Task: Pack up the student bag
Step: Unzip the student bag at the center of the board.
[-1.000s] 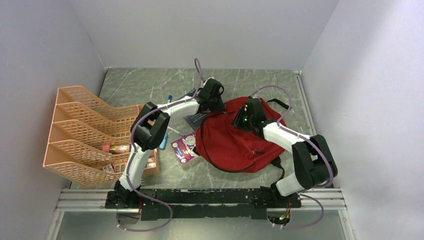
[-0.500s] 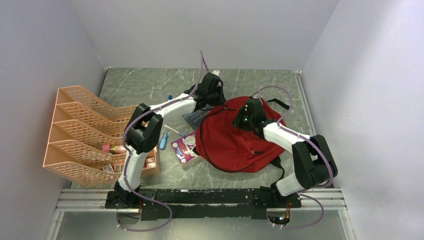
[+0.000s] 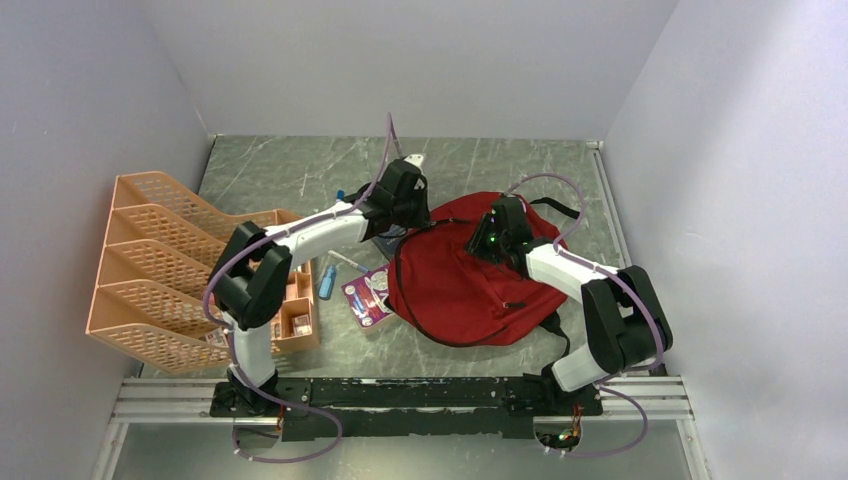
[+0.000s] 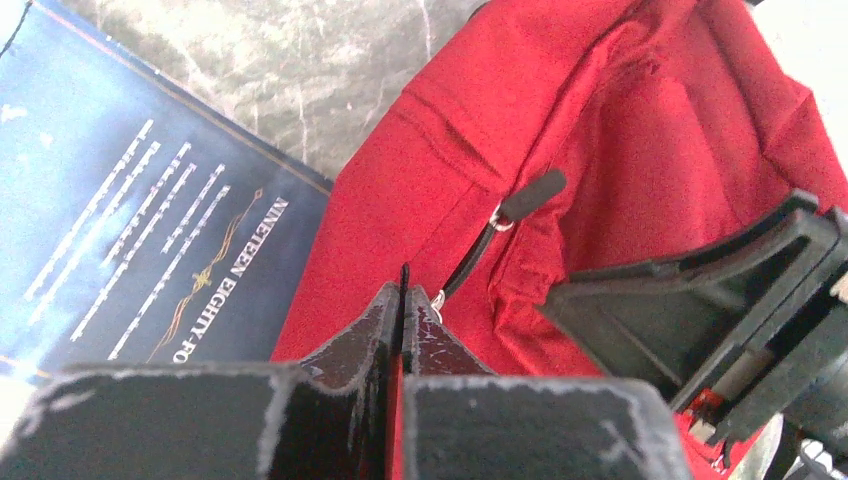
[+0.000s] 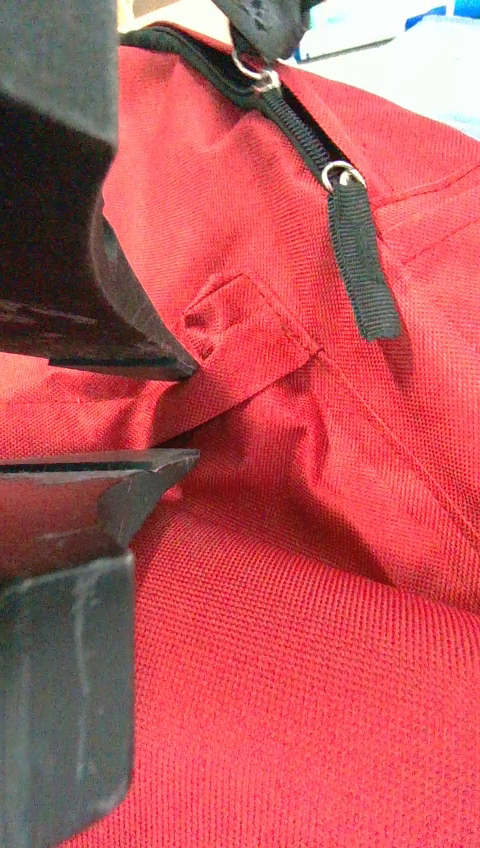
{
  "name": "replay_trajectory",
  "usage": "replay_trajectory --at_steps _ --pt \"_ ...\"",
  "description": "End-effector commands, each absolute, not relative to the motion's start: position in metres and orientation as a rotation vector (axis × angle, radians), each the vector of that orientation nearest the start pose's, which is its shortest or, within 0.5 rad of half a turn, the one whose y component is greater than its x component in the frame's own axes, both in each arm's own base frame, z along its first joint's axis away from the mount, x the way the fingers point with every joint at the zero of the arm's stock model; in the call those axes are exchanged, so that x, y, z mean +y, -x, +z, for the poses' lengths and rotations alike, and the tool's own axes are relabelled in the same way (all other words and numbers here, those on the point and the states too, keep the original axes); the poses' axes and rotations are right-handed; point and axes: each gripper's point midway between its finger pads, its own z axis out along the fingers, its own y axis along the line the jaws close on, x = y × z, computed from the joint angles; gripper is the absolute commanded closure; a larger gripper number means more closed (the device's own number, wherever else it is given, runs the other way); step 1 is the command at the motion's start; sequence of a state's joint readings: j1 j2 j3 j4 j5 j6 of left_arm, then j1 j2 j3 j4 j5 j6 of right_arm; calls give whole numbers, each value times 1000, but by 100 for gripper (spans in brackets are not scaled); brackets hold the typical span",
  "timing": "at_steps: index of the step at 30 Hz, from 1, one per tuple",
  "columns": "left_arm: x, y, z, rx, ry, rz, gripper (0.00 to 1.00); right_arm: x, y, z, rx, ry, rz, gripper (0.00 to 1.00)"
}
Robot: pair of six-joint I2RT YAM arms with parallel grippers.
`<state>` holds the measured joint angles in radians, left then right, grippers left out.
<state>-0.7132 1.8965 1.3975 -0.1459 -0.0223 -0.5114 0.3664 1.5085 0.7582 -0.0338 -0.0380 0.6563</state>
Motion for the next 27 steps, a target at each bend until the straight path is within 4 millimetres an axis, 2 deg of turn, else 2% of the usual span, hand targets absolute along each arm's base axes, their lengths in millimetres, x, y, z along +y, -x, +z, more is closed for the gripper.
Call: replay_trajectory --at_steps 1,11,25,27 --pt "-339 -382 137 2246 -223 -581 95 154 -348 51 2390 -380 488 66" --pt "-291 -362 128 2281 -152 -407 95 152 -350 53 2387 -383 478 66" --pt "-249 -321 125 2326 -126 -346 95 149 -353 55 2384 -384 471 66" --pt "-245 -317 124 2330 -129 -336 95 153 -355 59 2380 -334 488 64"
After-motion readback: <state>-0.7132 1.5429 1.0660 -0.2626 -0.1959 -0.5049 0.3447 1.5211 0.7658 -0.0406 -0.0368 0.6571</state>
